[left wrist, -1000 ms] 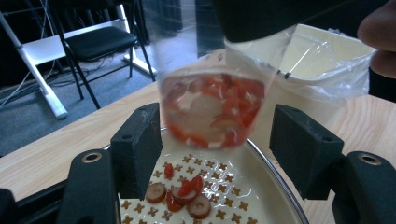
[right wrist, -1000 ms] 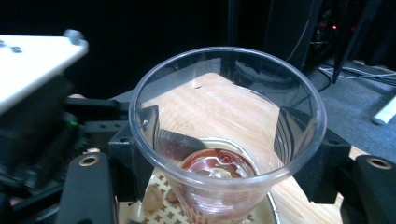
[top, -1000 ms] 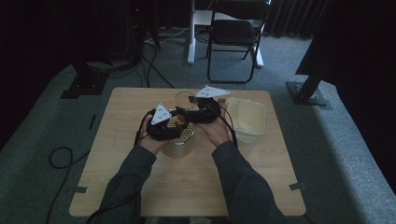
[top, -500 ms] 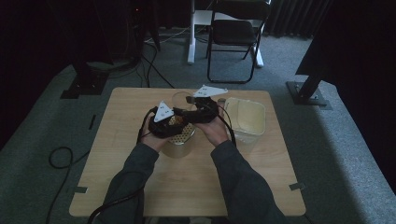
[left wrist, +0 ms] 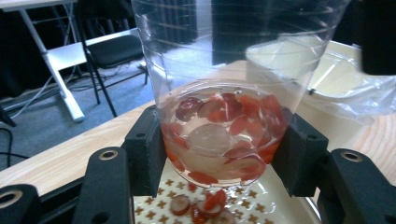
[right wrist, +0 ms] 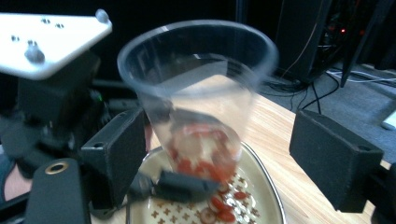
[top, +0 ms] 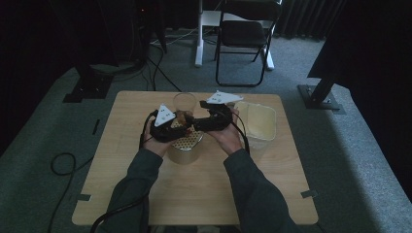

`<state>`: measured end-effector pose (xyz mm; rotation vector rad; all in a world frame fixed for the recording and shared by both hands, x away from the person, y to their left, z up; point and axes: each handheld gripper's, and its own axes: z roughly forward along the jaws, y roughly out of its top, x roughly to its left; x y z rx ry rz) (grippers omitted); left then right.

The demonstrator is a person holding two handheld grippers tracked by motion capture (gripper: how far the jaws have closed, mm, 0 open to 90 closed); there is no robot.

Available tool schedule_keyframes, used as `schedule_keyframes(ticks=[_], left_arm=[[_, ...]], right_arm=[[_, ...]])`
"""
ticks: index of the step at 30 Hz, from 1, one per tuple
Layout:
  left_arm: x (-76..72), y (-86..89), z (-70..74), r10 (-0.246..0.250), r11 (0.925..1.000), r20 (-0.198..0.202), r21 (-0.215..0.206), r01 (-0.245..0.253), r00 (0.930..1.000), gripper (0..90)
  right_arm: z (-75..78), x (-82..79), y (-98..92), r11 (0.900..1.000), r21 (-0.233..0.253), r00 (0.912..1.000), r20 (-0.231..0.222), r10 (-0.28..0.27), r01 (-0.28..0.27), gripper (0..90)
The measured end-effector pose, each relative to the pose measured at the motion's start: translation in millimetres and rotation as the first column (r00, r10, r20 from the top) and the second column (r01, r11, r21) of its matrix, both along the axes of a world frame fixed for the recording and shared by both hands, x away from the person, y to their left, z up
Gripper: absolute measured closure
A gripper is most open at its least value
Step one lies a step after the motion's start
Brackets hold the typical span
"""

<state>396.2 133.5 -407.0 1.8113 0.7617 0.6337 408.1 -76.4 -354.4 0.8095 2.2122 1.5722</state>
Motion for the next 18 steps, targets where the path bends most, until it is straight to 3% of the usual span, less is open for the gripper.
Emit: schedule_keyframes(ticks=[11, 18], left_arm=[[1.1, 25.8, 0.3, 0.072, 0.9974, 0.004, -0.008, -0.072, 0.9974, 42.4], [2.0, 46.2, -0.1, 0.119, 0.9928, 0.014, 0.005, -0.119, 0.9928, 42.4]], right_arm=[[-23.1, -19.9, -27.8, 0.998, -0.044, 0.9987, 0.021, -0.046, 0.047, 19.3], [-51.6, -44.4, -49.1, 0.995, -0.08, 0.998, 0.018, -0.06, 0.061, 19.5]])
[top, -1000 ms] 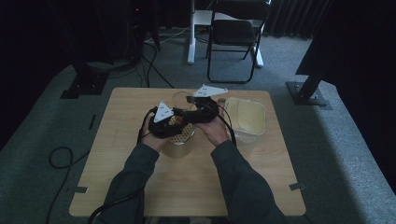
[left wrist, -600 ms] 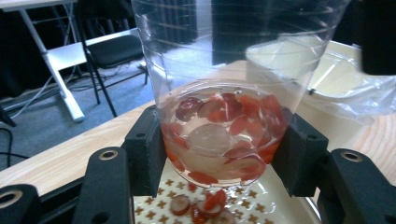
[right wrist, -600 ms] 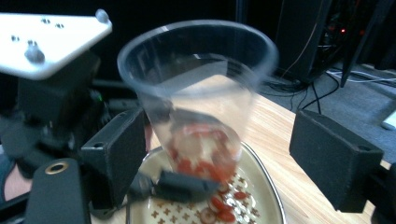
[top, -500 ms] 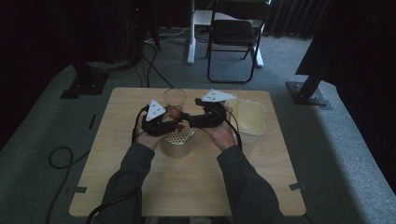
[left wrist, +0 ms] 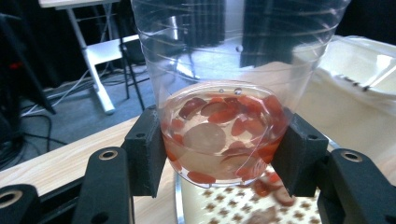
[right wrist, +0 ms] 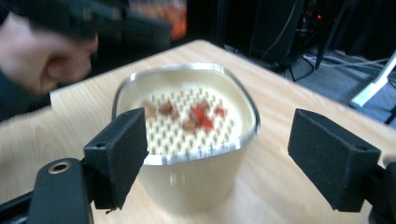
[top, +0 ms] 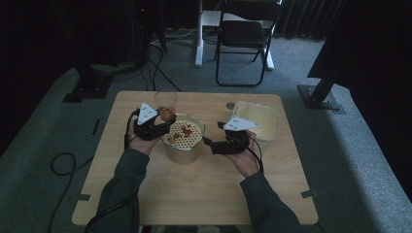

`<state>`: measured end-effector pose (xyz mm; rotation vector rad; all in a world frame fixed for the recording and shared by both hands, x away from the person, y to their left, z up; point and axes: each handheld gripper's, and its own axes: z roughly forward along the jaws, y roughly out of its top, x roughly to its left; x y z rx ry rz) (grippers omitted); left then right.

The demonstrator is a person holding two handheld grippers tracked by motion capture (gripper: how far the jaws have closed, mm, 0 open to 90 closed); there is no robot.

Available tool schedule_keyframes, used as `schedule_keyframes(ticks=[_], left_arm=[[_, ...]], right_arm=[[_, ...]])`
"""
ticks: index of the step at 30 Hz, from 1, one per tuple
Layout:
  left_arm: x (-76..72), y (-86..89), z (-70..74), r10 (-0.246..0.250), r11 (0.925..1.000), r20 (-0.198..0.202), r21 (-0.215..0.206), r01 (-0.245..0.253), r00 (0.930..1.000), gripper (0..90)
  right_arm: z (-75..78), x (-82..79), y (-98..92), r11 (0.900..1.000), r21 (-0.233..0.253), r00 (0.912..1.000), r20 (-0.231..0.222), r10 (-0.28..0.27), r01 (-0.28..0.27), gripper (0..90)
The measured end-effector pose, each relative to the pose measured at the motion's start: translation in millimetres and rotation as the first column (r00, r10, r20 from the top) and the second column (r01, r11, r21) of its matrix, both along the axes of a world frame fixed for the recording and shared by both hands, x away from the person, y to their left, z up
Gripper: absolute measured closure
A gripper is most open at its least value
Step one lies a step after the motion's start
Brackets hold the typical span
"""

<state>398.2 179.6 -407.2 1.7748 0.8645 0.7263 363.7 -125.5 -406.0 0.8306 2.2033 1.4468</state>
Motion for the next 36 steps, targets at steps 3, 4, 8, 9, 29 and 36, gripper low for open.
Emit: schedule_keyframes(ticks=[3, 4, 8, 9, 29, 36], left_arm=[[0.8, 8.8, -0.6, 0.029, 0.9994, 0.008, 0.017, -0.029, 0.9996, 42.4], [1.4, 11.9, -1.1, 0.04, 0.9989, 0.01, 0.025, -0.04, 0.9992, 42.4], [5.9, 23.7, -4.8, 0.083, 0.9948, 0.006, 0.058, -0.084, 0.9965, 42.3], [6.8, 25.9, -5.9, 0.094, 0.9933, 0.004, 0.067, -0.095, 0.9955, 42.3], [8.3, 16.0, -4.9, 0.146, 0.8522, 0.163, 0.48, -0.207, 0.9758, 42.4], [7.0, 14.5, -1.2, 0.141, 0.7989, 0.201, 0.555, -0.232, 0.9693, 42.4]], right_arm=[[-14.5, -10.0, -15.0, 1.0, -0.006, 0.9998, -0.015, -0.014, 0.014, 21.5], [-18.8, -12.7, -20.7, 1.0, -0.012, 0.9996, -0.021, -0.02, 0.02, 22.1], [-34.0, -23.4, -46.2, 0.999, -0.014, 0.9972, -0.052, -0.053, 0.053, 22.3], [-37.9, -26.5, -53.0, 0.998, -0.002, 0.9962, -0.063, -0.06, 0.06, 22.3], [-105.8, -62.5, -136.0, 0.966, -0.056, 0.9459, -0.195, -0.259, 0.253, 22.1], [-109.8, -61.7, -140.4, 0.961, -0.065, 0.9384, -0.207, -0.277, 0.269, 22.2]])
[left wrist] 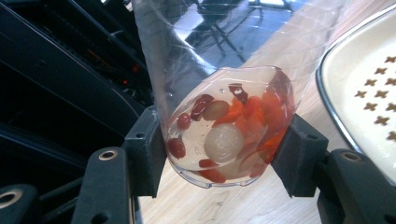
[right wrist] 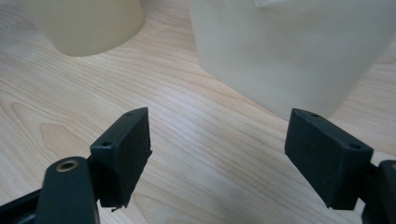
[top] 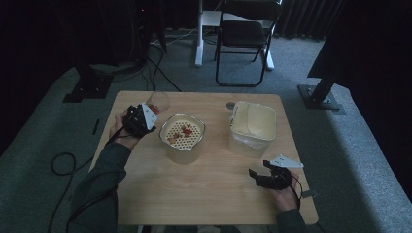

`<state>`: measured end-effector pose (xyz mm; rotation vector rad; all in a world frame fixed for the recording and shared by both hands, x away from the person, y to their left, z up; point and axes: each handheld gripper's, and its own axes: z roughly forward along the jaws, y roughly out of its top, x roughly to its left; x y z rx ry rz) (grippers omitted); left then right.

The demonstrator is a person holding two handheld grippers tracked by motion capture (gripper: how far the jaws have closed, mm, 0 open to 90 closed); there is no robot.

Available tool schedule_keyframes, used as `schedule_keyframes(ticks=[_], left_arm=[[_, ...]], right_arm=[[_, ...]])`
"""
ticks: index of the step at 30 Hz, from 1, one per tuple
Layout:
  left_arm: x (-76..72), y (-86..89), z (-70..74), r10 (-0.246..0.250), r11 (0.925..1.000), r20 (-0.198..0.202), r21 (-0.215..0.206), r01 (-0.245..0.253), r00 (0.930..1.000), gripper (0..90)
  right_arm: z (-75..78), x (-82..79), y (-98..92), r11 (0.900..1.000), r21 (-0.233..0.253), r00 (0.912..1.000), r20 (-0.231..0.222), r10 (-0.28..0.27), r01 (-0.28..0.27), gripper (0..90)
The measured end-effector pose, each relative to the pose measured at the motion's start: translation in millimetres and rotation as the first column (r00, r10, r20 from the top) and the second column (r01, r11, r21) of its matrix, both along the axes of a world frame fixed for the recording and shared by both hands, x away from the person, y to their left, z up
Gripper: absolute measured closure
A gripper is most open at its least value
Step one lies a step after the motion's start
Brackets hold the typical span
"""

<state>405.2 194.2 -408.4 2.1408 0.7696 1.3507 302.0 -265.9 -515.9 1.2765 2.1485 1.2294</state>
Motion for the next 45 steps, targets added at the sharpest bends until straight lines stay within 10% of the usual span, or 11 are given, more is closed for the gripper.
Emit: schedule_keyframes(ticks=[17, 45], left_arm=[[0.1, 2.4, -0.1, 0.008, 0.9893, 0.026, 0.145, -0.011, 0.9996, 42.4], [-0.5, -7.2, 1.9, -0.022, 0.9315, 0.059, 0.364, -0.001, 0.998, 42.4]], right_arm=[[-6.2, 0.4, -8.8, 1.0, 0.011, 0.9994, -0.024, -0.025, 0.025, 22.6], [-11.1, 0.9, -12.2, 1.0, 0.013, 0.9989, -0.042, -0.021, 0.021, 23.4]])
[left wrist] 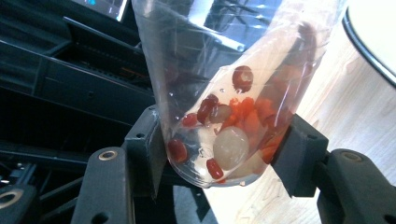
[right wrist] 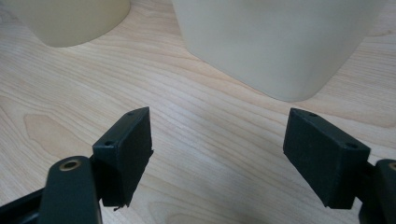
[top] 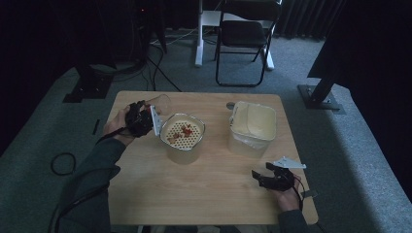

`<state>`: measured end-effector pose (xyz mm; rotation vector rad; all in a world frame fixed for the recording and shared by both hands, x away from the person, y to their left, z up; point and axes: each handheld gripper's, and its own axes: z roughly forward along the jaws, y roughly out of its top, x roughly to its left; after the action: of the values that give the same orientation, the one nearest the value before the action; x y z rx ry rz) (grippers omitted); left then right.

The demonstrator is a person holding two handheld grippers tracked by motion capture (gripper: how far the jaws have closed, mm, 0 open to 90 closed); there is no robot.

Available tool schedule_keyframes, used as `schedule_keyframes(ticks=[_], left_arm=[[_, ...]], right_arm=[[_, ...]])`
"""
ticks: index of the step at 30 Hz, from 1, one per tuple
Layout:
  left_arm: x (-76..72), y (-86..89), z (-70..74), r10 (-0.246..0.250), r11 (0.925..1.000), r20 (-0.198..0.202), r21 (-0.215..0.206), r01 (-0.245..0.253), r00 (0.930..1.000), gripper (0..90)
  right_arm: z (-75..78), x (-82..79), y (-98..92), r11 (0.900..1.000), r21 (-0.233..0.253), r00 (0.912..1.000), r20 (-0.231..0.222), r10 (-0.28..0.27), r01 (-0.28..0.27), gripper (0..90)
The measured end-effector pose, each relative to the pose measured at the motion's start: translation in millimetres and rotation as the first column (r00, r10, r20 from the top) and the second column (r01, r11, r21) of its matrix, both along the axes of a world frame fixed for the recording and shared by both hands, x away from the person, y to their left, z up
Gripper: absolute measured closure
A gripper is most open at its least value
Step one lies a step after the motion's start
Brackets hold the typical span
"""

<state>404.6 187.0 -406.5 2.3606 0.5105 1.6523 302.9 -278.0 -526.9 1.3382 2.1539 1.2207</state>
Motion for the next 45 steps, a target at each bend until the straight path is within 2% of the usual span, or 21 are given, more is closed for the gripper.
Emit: schedule_keyframes(ticks=[20, 25, 45], left_arm=[[1.1, -1.2, 2.0, -0.004, 0.9966, 0.012, 0.082, 0.003, 0.9999, 42.5], [0.9, -2.2, 1.6, -0.01, 0.9919, 0.018, 0.127, 0.007, 0.9998, 42.5], [1.8, -7.6, 2.7, -0.023, 0.9824, 0.021, 0.186, 0.019, 0.9995, 42.5]], right_arm=[[-3.4, -0.4, 0.3, 1.0, -0.01, 0.9999, -0.013, 0.002, -0.002, 23.5], [-3.6, -0.5, -0.1, 1.0, -0.012, 0.9999, -0.012, 0.001, -0.001, 23.5], [-5.5, -0.1, 1.2, 1.0, -0.021, 0.9998, -0.021, 0.004, -0.004, 23.5]])
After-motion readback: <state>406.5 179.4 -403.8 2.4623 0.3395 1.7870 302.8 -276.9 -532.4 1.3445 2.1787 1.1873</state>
